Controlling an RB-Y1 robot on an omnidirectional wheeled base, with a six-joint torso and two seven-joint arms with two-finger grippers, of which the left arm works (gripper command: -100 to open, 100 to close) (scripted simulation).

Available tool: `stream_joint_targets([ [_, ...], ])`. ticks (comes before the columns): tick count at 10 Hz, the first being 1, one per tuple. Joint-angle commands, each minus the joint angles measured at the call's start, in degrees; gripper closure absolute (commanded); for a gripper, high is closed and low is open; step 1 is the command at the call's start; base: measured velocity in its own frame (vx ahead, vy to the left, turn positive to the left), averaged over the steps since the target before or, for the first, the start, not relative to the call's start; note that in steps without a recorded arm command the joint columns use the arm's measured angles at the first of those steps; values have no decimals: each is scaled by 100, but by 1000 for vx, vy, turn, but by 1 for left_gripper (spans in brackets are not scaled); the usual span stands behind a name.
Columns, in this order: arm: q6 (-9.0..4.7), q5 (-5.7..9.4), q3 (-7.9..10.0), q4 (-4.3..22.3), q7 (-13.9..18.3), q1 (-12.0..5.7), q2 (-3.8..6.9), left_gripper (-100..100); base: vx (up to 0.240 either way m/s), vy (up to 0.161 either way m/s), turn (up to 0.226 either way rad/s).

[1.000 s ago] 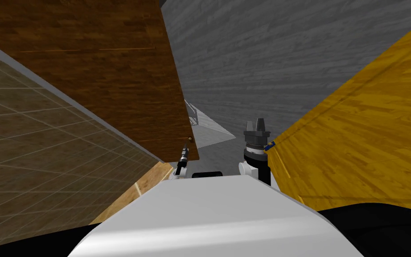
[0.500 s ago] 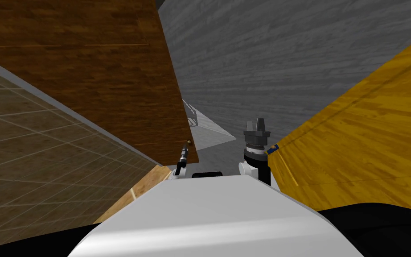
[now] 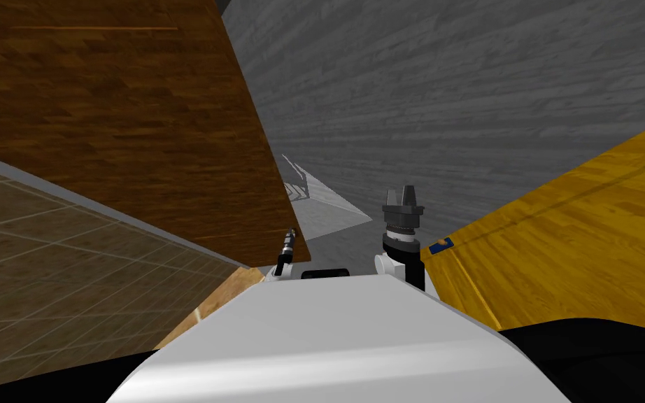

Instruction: Push the door open

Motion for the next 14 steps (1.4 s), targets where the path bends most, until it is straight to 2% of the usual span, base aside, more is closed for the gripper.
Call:
stream_joint_targets([
  [1,11,0,1,0,2,-5,5,100,-20,-5,-1],
  [6,11,0,1,0,2,-5,5,100,-15,1,-3],
  [10,57,122,210,42,-76,-37,69,100,151,-60,45],
  [14,95,274,471,78,-167,-86,84,100,202,-63,59],
])
